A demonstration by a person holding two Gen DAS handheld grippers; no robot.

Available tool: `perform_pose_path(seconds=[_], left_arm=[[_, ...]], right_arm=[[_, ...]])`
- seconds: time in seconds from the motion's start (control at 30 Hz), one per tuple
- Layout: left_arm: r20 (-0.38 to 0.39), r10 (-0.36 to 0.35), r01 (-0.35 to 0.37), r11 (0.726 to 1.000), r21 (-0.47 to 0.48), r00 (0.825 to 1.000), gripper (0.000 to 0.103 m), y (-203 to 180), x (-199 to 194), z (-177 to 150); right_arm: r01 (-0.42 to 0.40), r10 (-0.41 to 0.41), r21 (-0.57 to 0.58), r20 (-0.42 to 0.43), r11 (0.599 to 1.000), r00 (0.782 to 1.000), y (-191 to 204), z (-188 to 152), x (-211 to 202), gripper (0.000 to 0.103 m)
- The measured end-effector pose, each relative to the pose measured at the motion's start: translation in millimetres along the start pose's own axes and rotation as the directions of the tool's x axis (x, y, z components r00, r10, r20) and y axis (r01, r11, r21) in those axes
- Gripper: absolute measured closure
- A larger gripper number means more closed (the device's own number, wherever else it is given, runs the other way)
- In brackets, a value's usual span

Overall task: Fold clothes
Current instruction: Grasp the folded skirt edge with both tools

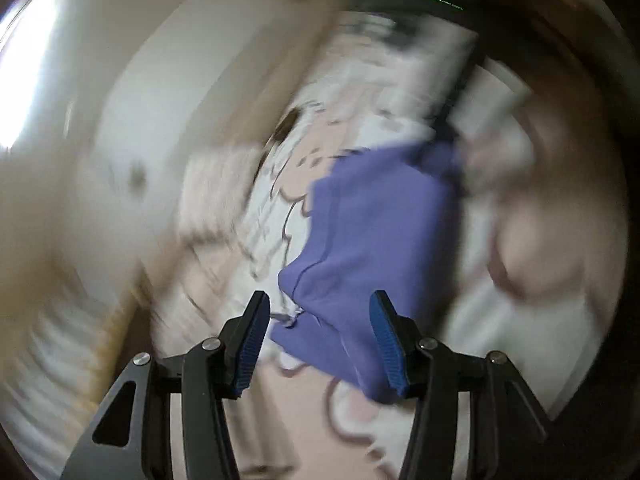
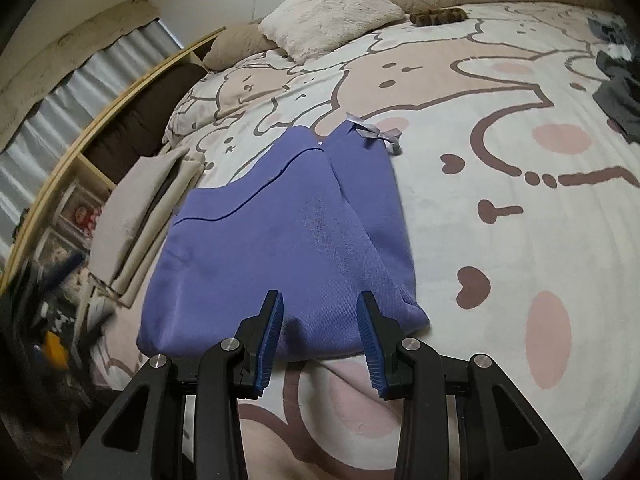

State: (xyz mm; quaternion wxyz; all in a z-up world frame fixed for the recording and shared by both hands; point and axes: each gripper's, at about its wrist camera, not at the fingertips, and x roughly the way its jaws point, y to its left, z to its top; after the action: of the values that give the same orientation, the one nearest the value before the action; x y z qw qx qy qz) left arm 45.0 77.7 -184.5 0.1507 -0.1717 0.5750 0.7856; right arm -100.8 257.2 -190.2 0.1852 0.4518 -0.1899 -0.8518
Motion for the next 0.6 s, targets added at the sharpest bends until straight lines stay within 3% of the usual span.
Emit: perform_pose_path(seconds=[0.1,0.2,0.37,0.6], left_arm=[[-0.001,0.029,-0.028,0.972,0.235,1.0,0.049,-49.8,-3.0,-16.3],[-0.011,0.077,-0.068,0.932,0.355,0.997,0.049,-77.2,6.4,-27.2],[-0.027,0.148,-0.126,0.916,0.381,0.989,0.049,-78.9,28.4,-20.4],[-0.007,0.174,-0.156,0.901,0.404,0.985,0.055,-73.4,57.5,-14.4]], right_arm=[[-0.01,0.01,0.011,-0.001,1.0,1.0,-1.7,0.5,0.1,0.066],[-0.018,0.018,0.016,-0.004,1.0,1.0,-2.5,0.0,-0.4,0.064],[-0.02,0.02,0.019,-0.008,1.0,1.0,-3.1,-0.3,-0.4,0.064],[-0.022,0.022,0.017,-0.012,1.0,1.0,-3.5,-0.5,0.7,0.064]])
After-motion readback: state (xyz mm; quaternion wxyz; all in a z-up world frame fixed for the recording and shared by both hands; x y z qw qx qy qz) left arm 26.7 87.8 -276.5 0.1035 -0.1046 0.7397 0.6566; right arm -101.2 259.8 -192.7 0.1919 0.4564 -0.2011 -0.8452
